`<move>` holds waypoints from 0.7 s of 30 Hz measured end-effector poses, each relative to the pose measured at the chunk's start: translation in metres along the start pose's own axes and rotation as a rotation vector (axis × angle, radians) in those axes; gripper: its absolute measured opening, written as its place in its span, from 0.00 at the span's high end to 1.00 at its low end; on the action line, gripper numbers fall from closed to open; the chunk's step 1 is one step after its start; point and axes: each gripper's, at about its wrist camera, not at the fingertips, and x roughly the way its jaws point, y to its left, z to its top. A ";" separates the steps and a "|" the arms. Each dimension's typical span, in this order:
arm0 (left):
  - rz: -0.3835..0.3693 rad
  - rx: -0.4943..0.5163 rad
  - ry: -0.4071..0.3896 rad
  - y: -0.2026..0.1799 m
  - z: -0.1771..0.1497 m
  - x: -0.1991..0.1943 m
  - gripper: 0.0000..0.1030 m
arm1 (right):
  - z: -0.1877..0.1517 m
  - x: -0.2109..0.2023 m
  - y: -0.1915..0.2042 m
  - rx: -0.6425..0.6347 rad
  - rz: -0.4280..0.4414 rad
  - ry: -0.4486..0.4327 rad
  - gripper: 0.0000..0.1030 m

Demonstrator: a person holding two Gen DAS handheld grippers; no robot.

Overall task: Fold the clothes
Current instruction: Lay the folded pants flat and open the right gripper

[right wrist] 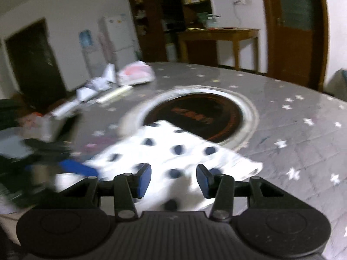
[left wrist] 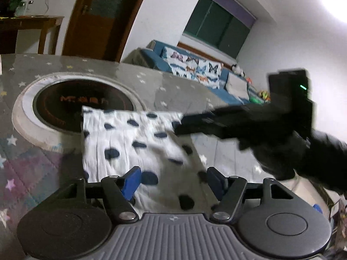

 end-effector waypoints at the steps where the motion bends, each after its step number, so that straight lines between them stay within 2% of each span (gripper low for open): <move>1: 0.005 -0.002 0.010 0.001 -0.003 0.001 0.33 | -0.001 0.007 -0.004 0.001 -0.020 0.006 0.55; 4: 0.021 0.002 0.039 0.002 -0.008 0.005 0.33 | -0.006 0.023 -0.016 0.006 -0.083 0.026 0.55; 7: 0.025 0.007 0.049 0.002 -0.006 0.004 0.32 | -0.012 0.029 -0.025 0.033 -0.088 0.042 0.55; 10: 0.021 0.002 0.049 0.001 0.000 0.002 0.29 | -0.009 0.024 -0.019 0.009 -0.097 0.034 0.54; 15: 0.033 0.011 0.019 -0.002 0.008 -0.005 0.28 | 0.009 0.015 -0.003 -0.037 -0.064 -0.002 0.50; 21: 0.062 -0.004 0.061 0.002 0.001 0.004 0.28 | 0.021 0.039 0.015 -0.083 -0.019 0.023 0.50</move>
